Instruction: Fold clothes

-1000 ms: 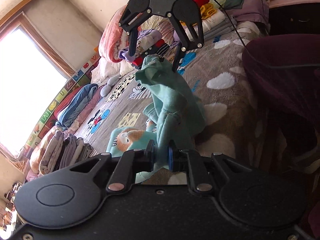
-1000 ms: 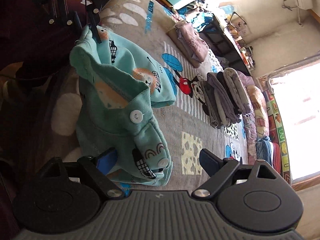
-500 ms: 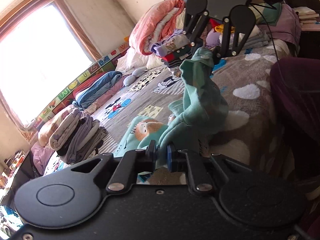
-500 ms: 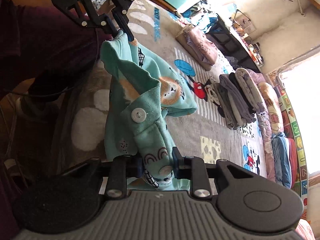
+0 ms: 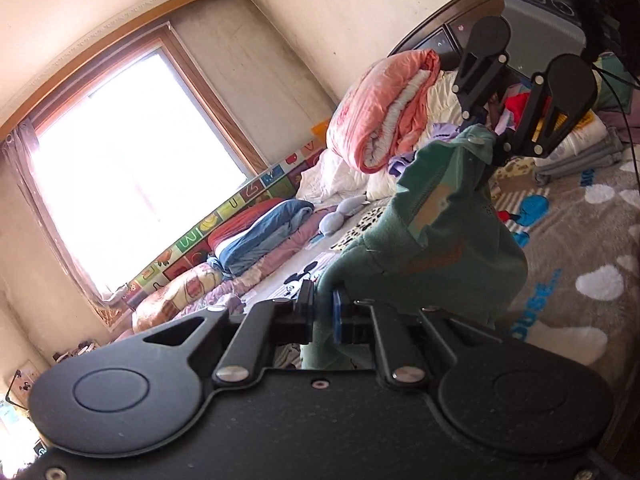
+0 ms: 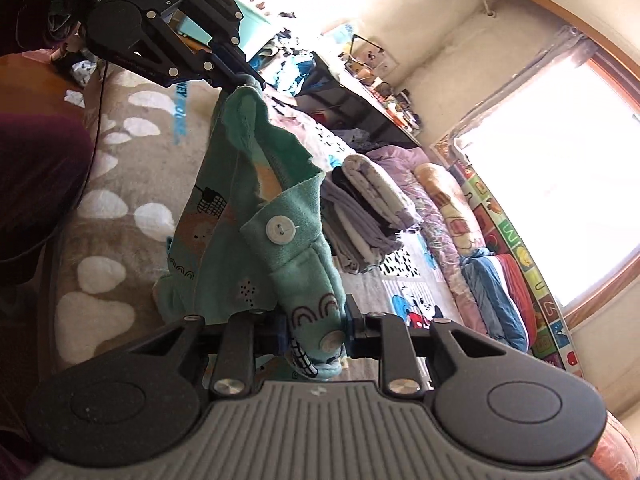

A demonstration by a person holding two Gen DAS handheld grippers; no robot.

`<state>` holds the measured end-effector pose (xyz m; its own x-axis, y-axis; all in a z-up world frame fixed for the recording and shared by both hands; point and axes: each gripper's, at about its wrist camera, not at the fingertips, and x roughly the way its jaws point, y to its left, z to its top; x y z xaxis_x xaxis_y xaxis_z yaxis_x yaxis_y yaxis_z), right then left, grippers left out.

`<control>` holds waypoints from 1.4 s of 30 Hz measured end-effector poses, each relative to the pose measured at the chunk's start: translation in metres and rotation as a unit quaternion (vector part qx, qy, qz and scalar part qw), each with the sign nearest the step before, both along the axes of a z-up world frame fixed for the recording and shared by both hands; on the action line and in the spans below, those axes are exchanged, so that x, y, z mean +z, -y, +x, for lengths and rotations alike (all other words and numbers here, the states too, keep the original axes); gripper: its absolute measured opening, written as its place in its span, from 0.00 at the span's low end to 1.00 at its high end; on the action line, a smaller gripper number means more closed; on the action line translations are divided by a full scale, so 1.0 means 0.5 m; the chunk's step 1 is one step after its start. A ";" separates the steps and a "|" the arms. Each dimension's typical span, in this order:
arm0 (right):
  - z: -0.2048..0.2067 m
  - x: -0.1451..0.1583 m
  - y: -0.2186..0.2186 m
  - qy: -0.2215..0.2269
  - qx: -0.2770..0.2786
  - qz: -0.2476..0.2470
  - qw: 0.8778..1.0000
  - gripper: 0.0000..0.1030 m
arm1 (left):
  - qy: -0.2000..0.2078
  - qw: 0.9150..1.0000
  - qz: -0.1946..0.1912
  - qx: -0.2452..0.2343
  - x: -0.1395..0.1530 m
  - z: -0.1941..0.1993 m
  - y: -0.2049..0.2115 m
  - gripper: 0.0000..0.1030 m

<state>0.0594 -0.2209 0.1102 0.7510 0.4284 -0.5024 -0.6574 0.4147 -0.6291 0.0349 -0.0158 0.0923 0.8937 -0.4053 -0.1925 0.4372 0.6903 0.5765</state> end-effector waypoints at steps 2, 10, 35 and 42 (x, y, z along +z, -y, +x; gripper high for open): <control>0.016 0.019 0.008 0.006 -0.009 0.011 1.000 0.25 | 0.004 1.000 -0.005 0.003 0.027 0.029 0.002 0.07; 0.087 0.085 0.034 0.023 -0.039 0.046 0.998 0.23 | 0.014 1.000 -0.011 0.014 0.106 0.134 0.012 0.06; 0.437 0.106 0.052 0.038 -0.118 0.011 0.992 0.21 | 0.029 0.996 0.067 0.042 0.127 0.518 0.082 0.06; 0.565 0.115 0.060 0.072 -0.173 0.025 0.982 0.20 | 0.091 0.988 0.091 0.087 0.128 0.632 0.134 0.07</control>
